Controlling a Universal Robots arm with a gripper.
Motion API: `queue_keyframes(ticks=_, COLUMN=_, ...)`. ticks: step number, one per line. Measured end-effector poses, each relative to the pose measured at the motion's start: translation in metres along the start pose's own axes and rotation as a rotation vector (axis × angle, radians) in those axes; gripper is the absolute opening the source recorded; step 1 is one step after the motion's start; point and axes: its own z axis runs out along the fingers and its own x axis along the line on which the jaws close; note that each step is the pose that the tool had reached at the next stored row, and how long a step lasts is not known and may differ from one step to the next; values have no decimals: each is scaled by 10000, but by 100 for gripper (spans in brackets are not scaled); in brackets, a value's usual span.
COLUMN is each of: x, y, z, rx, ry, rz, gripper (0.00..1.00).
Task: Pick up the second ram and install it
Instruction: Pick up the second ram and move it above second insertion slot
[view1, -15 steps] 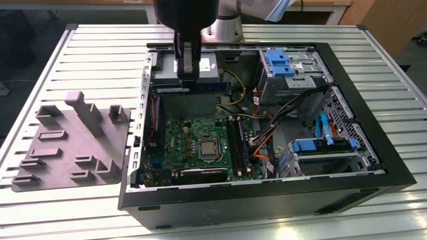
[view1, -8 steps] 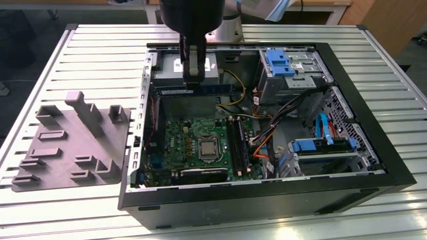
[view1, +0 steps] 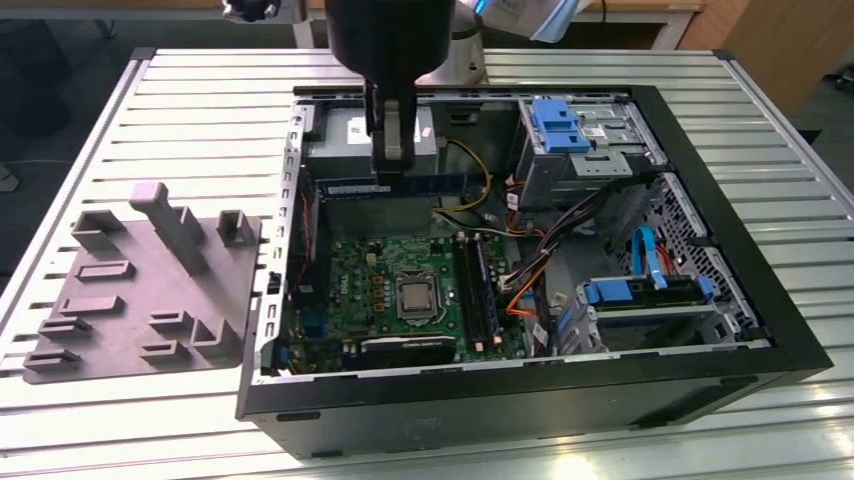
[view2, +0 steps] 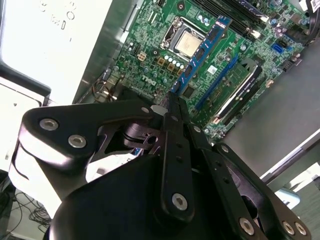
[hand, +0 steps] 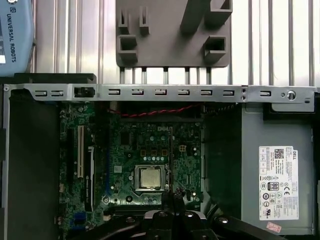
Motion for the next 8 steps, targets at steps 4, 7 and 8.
queue_keyframes(ticks=4, x=1, y=-46, z=28, rx=1, ry=-2, rz=1, gripper=11)
queue_keyframes(ticks=7, x=1, y=-78, z=46, rx=1, ry=-2, rz=2, gripper=11)
queue_keyframes(ticks=8, x=1, y=-89, z=53, rx=0, ry=-1, rz=2, gripper=11)
